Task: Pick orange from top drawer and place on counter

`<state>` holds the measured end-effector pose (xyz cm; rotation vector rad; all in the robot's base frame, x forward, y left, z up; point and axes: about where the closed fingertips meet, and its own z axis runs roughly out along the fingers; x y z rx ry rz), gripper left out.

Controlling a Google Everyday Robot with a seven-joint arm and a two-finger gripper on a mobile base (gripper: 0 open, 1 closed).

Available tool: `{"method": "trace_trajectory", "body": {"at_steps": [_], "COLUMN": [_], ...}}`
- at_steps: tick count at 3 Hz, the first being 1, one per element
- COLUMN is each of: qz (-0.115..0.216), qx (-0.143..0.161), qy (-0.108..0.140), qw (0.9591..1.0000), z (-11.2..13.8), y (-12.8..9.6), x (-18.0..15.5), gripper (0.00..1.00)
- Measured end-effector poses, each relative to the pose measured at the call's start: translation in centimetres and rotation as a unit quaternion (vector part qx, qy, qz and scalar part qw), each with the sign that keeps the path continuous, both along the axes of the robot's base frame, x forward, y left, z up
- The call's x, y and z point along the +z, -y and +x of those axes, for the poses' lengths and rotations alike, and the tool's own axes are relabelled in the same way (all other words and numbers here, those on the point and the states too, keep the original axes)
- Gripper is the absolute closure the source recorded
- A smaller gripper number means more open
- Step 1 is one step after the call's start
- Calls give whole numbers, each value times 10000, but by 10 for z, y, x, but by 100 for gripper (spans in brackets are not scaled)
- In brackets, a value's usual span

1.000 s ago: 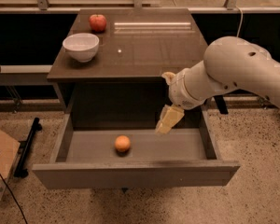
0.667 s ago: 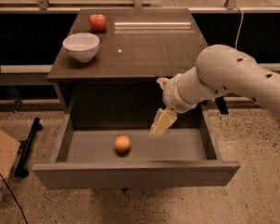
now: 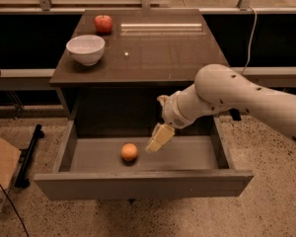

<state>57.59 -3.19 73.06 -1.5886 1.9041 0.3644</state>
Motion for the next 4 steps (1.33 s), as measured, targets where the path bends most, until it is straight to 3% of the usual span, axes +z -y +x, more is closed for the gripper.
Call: {"method": "trace_trajectory", "body": {"at_steps": [2, 4], "qz": [498, 575], "qx": [371, 423], "qy": [-449, -696], "qw": [9971, 9950], "z": [-9, -14], "y": [-54, -77], "x": [-33, -66], "gripper": [0, 0]}}
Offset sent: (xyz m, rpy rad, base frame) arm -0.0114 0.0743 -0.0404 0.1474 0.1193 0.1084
